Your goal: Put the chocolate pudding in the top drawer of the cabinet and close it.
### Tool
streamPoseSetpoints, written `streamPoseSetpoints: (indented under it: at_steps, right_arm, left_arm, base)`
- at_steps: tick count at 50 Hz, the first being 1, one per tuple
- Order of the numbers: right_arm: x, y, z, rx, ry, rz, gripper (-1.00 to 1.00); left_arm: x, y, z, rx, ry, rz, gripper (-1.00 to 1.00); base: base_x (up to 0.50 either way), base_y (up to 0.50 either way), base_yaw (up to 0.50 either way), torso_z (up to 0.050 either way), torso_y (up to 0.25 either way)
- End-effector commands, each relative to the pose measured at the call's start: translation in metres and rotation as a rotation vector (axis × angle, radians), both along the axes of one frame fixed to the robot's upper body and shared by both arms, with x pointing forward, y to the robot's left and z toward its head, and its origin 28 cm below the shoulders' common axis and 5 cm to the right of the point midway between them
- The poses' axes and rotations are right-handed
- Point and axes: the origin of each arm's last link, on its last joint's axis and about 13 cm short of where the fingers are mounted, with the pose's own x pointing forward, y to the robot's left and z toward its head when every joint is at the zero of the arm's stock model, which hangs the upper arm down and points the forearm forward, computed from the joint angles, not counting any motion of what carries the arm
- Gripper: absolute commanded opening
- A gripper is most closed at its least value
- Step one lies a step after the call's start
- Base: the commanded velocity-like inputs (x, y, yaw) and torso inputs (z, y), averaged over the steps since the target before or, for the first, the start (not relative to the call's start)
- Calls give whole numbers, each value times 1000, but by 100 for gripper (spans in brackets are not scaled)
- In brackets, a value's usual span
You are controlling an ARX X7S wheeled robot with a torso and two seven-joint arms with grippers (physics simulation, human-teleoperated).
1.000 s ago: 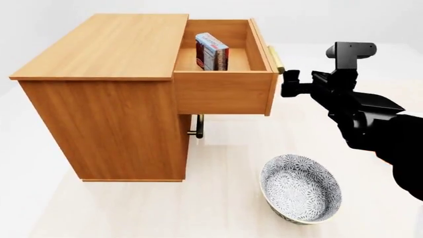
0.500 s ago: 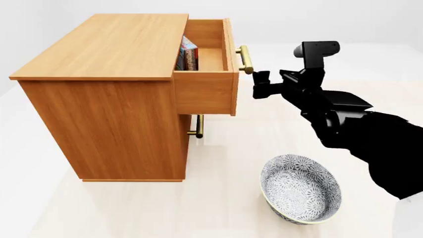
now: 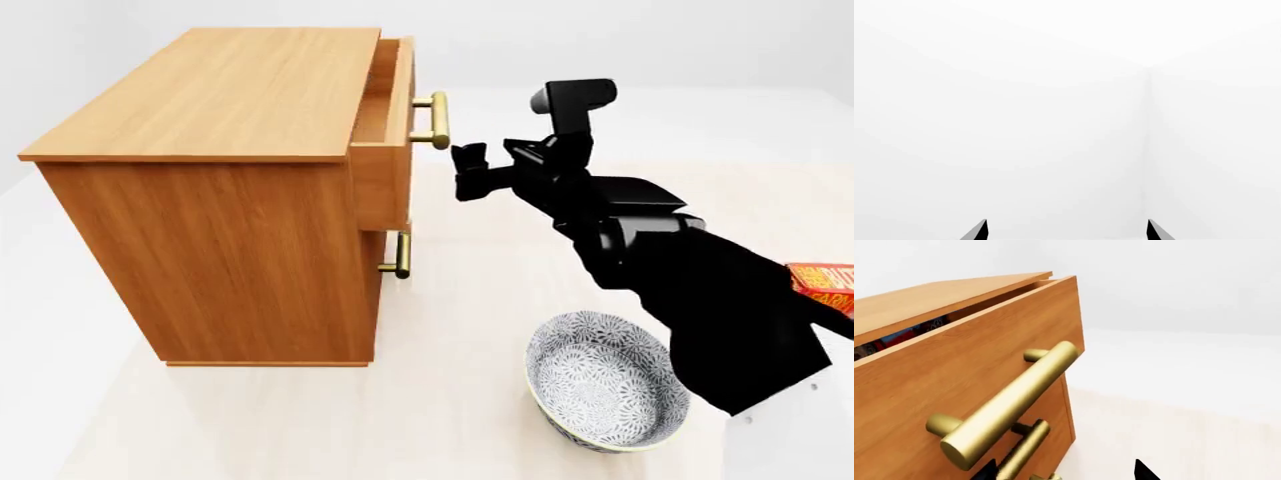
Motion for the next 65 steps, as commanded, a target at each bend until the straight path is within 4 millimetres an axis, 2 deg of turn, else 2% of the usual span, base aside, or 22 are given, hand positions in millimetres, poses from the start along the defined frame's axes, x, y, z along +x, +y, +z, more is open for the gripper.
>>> streamPoseSetpoints:
  at_steps: [1, 16, 43, 48, 55, 61, 65]
  right_arm:
    - [2, 23, -2, -2, 3, 89, 100]
    - [2, 37, -1, -1, 0, 144, 100]
    - [-1, 47, 1, 3, -6, 182, 100]
    - [-6, 40, -1, 16, -2, 165, 100]
    - [-20, 18, -2, 29, -8, 97, 100]
    - [-39, -2, -1, 25, -11, 34, 100]
    - [-60, -14, 2, 21, -26, 1, 100]
  left_arm:
    - [-3, 1, -1, -4, 0, 9, 100]
    - [-8, 4, -3, -12, 1, 27, 100]
    - [-13, 5, -3, -14, -2, 43, 100]
    - [-11, 5, -4, -16, -1, 39, 100]
    - [-8, 5, -5, -20, 0, 33, 100]
    - [-6, 5, -6, -24, -2, 23, 100]
    - [-6, 5, -5, -24, -5, 21, 100]
  base:
    - [0, 0, 0, 0, 0]
    - [0, 0, 0, 0, 0]
    - [0, 0, 0, 0, 0]
    - [0, 0, 0, 0, 0]
    - [0, 0, 0, 0, 0]
    - [0, 0, 0, 0, 0]
    - [0, 0, 0, 0, 0]
